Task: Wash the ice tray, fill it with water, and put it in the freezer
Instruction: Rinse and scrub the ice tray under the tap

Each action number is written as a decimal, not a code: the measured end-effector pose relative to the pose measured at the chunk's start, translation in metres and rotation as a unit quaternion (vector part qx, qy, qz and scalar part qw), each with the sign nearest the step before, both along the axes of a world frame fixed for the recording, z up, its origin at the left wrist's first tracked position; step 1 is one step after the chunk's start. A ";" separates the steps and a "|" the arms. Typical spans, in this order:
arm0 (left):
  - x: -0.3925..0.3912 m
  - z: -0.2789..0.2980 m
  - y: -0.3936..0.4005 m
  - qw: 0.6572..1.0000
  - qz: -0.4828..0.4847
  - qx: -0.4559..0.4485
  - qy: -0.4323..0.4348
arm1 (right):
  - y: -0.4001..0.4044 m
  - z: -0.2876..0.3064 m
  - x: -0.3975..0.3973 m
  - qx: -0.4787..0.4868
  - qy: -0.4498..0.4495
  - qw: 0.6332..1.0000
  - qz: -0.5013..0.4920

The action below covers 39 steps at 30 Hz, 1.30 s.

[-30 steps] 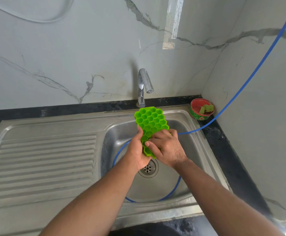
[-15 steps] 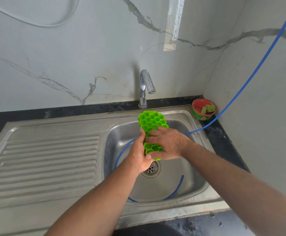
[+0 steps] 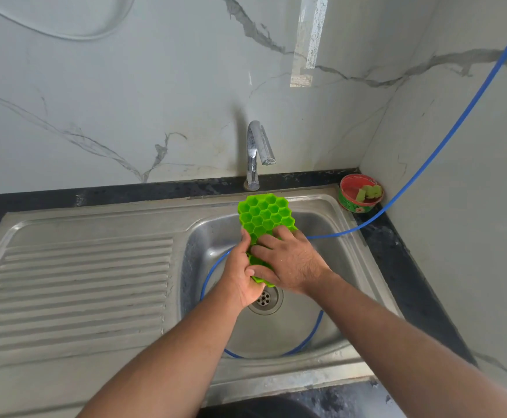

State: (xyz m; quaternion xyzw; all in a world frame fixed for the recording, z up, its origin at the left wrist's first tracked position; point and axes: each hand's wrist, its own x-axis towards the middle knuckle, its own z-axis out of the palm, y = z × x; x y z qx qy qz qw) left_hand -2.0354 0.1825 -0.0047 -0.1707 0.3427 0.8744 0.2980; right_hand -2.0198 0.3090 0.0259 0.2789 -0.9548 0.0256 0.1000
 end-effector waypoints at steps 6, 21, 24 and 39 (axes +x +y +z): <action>0.003 -0.003 0.002 1.000 -0.011 -0.012 -0.001 | 0.006 0.006 -0.007 0.012 -0.029 0.999 0.037; 0.002 -0.001 -0.002 1.000 0.013 -0.004 -0.004 | 0.004 0.001 0.006 0.018 -0.011 0.999 0.029; 0.005 -0.001 -0.002 1.000 0.003 -0.012 0.001 | 0.006 -0.002 0.002 -0.007 -0.043 0.998 0.054; 0.005 0.003 0.008 1.000 -0.016 -0.020 0.009 | 0.019 -0.001 -0.010 -0.076 -0.024 0.996 -0.027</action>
